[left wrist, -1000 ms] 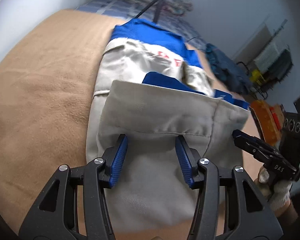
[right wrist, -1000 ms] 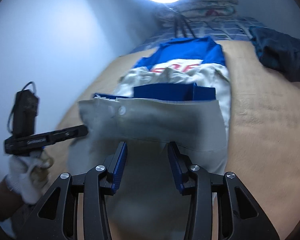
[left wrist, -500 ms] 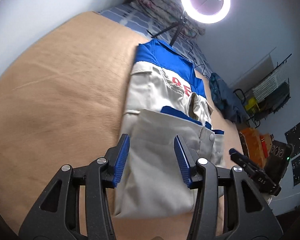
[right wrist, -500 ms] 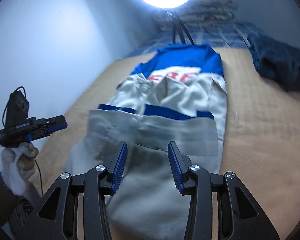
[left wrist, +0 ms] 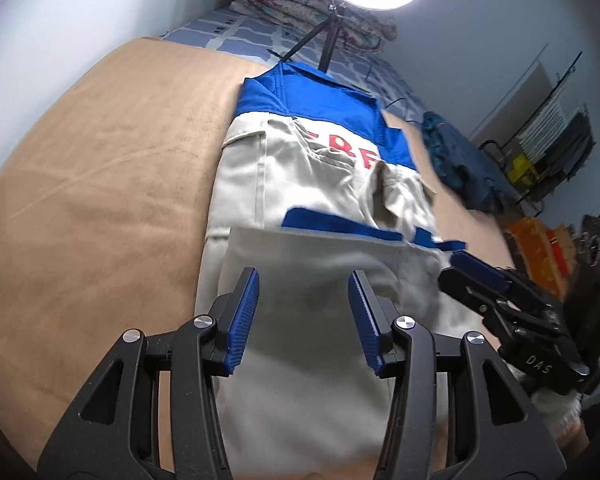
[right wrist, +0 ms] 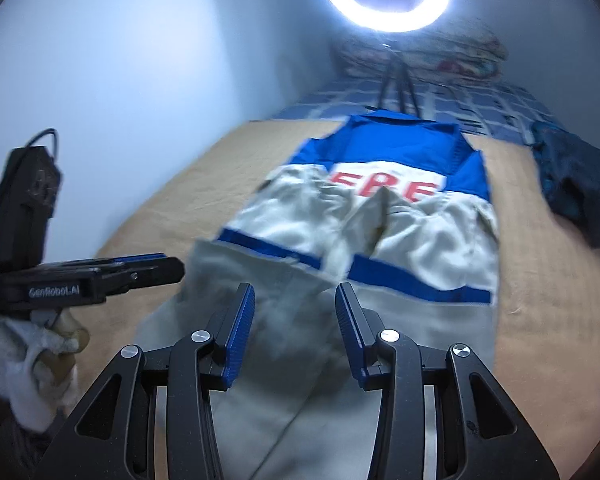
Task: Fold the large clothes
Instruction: 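Lay the hem down on the jacket and open both tools, then pull both tools back from the folded jacket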
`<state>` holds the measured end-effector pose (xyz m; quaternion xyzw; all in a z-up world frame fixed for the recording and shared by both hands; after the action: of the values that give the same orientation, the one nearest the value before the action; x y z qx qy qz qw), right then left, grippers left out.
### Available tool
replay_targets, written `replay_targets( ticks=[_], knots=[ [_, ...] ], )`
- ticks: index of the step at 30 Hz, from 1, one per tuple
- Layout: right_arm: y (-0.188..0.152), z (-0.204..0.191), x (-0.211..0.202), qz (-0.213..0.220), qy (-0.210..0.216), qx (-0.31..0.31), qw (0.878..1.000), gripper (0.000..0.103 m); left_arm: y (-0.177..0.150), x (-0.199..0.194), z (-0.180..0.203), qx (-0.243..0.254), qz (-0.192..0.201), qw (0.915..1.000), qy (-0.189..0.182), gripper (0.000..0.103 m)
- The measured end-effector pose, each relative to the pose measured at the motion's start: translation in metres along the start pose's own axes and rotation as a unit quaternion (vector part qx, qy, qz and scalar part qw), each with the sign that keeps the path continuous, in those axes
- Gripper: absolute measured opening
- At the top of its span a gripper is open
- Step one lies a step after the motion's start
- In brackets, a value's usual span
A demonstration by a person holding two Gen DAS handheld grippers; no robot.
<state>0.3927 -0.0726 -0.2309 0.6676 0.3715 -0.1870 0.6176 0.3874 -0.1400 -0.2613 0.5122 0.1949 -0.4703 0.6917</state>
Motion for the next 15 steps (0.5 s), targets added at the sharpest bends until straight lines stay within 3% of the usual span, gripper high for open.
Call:
replay_targets(
  ticks=[4, 7, 10, 15],
  knots=[
    [0.005, 0.046, 0.011, -0.013, -0.055, 0.061, 0.997, 0.040, 0.007, 0.033, -0.012, 0.013, -0.020, 0.9987, 0.045, 0.048],
    [-0.011, 0.075, 0.034, -0.052, -0.054, 0.106, 0.992, 0.040, 0.001, 0.053, -0.023, 0.011, -0.043, 0.9980, 0.045, 0.049],
    [-0.024, 0.082, 0.055, -0.081, -0.039, 0.113, 0.990, 0.040, 0.000, 0.064, -0.028, 0.007, -0.054, 0.9978, 0.037, 0.052],
    [-0.022, 0.075, 0.066, -0.101, -0.059, 0.071, 0.991, 0.040, 0.001, 0.072, -0.023, 0.036, -0.054, 0.9966, 0.051, 0.055]
  ],
)
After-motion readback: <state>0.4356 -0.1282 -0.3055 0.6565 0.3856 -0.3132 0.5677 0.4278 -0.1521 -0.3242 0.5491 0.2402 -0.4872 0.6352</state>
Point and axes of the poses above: each gripper's, at about its wrist camera, not at the fingertips, and x roughly the way its jaws point, z to its right, y to its top, the point moved 8 cm from there along x, roughly the way its jaws point, and after that the axes turned 2 degrees about -x, right-handed, at the moved point
